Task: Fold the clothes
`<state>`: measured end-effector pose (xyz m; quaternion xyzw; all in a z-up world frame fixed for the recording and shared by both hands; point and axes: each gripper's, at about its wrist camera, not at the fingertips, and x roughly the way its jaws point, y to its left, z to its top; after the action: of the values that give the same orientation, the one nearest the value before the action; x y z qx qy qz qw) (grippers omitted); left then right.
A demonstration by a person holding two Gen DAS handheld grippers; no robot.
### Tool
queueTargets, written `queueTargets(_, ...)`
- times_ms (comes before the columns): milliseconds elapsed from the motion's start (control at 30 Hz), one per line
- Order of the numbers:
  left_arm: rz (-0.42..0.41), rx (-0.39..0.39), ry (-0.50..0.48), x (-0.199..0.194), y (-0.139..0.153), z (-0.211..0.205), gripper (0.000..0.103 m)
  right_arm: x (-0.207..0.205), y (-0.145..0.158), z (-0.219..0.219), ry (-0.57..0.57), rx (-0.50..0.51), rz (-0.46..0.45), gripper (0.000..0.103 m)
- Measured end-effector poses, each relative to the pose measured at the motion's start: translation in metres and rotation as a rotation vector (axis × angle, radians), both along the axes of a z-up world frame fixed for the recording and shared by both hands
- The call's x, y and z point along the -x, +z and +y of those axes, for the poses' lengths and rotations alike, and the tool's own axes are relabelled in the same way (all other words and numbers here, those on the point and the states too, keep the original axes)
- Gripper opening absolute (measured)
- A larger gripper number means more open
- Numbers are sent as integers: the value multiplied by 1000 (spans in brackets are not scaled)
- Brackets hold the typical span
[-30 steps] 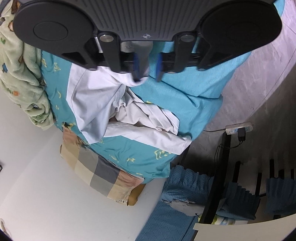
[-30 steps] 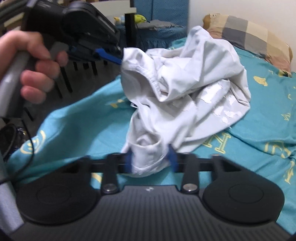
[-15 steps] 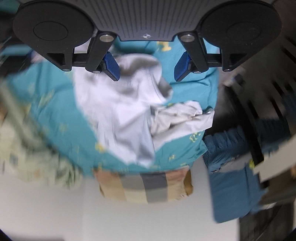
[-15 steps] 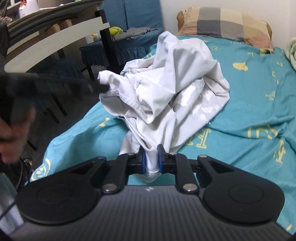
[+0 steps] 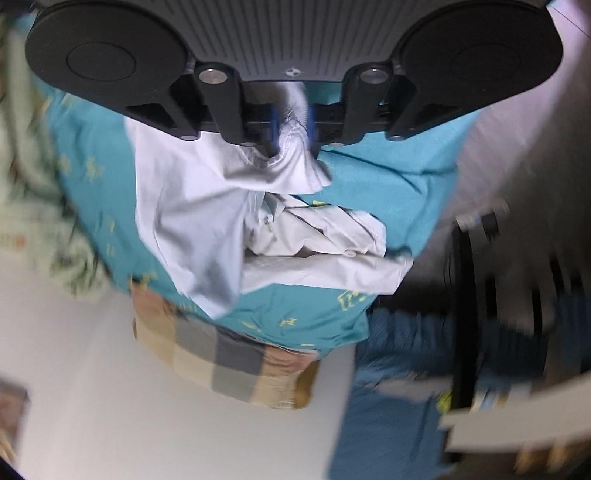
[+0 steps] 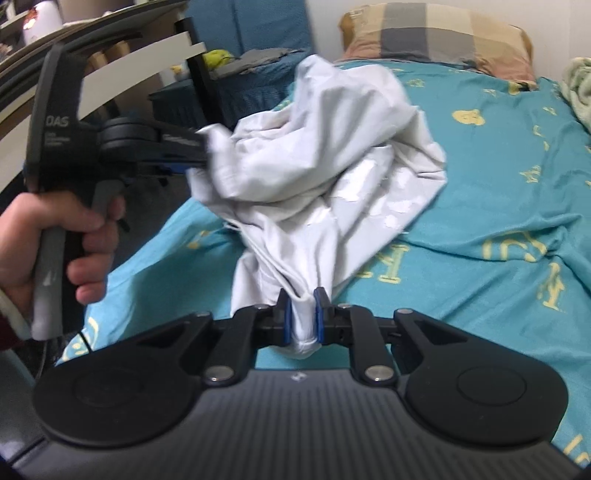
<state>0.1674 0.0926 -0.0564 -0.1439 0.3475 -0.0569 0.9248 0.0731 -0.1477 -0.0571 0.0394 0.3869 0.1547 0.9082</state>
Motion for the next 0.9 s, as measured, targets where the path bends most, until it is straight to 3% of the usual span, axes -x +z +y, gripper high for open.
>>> queueTargets(133,-26,232,1,12,13,18,10,0,14,-18,-100,-2,-61,14)
queueTargets(233,-57,426,27,34,34,31,10,4,51,-30,-147,-19,-162,13)
queueTargets(300,-78,510,30,47,55,34,10,7,75,-38,-178,-31,-228,13)
queueTargets(433,-163,597,6,75,125,34,9,13,126,-54,-237,-51,-364,12)
queueTargets(567,-249,681,-18,104,195,35,9,39,217,-57,-205,-3,-557,12)
queueTargets(767,-437,643,-104,174,328,38,9,109,328,-58,-148,31,-788,12)
queueTargets(900,-524,559,-158,231,379,35,10,153,365,-62,-117,23,-892,12)
